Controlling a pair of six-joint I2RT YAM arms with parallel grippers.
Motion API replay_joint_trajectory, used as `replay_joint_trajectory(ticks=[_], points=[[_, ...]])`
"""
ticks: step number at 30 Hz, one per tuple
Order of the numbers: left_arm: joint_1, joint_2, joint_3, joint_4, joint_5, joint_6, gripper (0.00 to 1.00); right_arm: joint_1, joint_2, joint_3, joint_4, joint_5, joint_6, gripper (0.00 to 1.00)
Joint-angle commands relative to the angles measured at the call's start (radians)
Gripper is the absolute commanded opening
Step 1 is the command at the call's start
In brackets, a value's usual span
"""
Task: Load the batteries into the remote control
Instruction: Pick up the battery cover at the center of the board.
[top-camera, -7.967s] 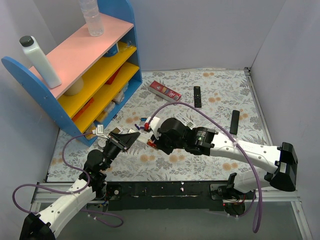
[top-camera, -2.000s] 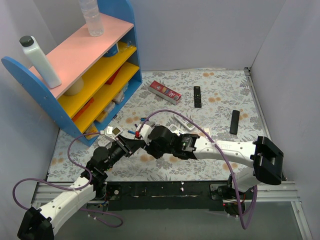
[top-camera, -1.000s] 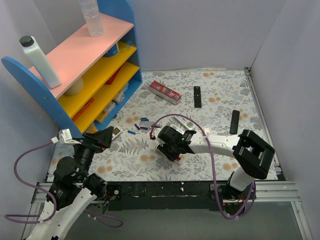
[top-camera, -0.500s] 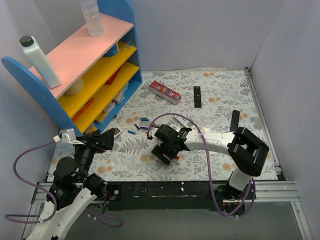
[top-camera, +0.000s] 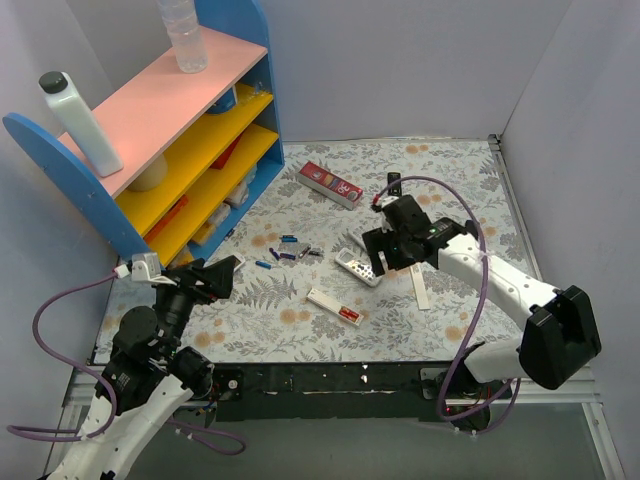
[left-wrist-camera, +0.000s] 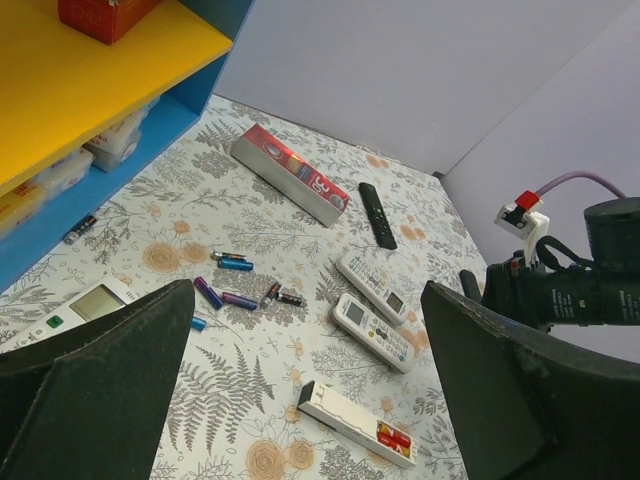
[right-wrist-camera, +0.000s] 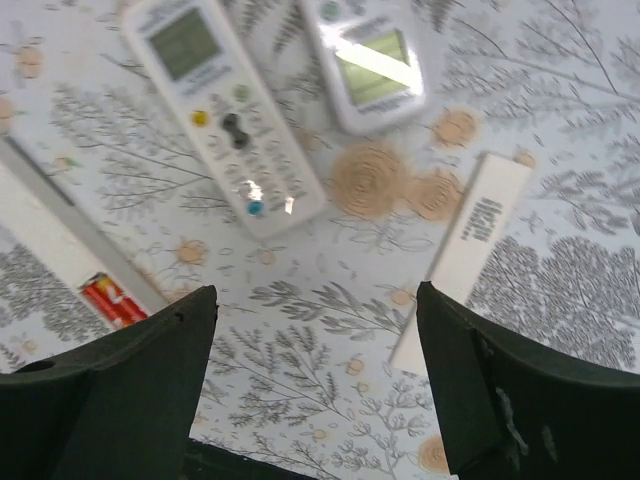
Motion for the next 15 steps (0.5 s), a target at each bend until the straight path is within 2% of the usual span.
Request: replay_joint_trajectory(ticks=[1,6,11,15], points=[[-0.003,-0.006,-0.001,-0.004,0.016,0.020,0.98,-0.145,-0.012,-0.046,-0.085,0.044,0.017,0.86],[-0.001,-0.013,0.000,-0.008,0.007,0.018,0.98,-0.298,0.025,-0.074,-0.056,-0.001,-0.043,0.84],[-0.003,-0.021,0.000,-0.013,0.004,0.017,0.98,-0.331,0.117,-0.062,-0.041,-0.051,-0.058,0.79],[-0.001,-0.035,-0.001,-0.016,0.001,0.013,0.98,-0.357,0.174,-0.068,-0.012,-0.059,-0.067,0.70]])
